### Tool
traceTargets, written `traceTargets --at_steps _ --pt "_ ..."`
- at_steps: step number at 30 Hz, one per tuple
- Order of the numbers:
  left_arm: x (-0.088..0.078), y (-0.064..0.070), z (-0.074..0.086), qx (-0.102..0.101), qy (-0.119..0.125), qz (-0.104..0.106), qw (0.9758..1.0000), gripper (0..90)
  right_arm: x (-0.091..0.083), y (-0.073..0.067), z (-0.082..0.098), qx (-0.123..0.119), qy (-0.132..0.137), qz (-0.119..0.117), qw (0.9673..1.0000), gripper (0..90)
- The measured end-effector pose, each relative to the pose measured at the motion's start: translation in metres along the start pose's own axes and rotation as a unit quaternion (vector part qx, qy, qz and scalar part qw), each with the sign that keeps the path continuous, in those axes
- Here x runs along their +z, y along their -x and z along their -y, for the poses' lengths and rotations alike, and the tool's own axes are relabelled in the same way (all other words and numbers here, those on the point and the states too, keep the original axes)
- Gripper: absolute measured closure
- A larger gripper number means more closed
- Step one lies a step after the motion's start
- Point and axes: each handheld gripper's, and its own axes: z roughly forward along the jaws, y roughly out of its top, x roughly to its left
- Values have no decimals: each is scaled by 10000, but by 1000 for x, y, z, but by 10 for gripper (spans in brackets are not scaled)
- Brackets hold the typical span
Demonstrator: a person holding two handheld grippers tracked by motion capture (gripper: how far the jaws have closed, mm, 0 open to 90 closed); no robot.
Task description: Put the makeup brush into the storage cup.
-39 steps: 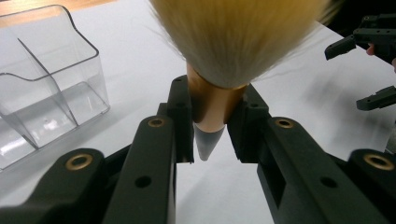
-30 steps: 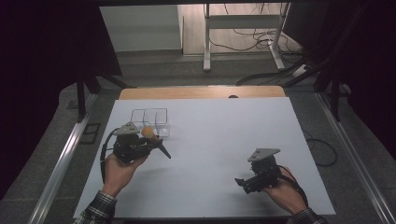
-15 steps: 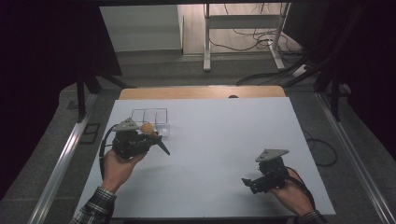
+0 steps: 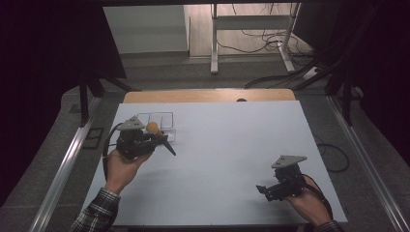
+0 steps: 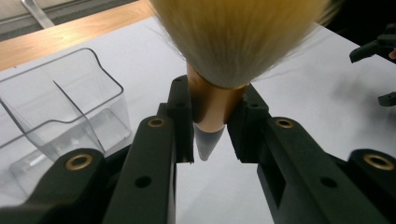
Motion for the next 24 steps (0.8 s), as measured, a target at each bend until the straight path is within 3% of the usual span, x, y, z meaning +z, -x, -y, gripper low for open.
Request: traceTargets --at_steps 14,24 --pt "-3 -8 -15 107 19 -116 9999 729 -9 9 10 149 62 153 9998 0" --pt "-6 -14 -27 155 34 -207 9997 730 -16 19 19 457 153 235 9986 0"
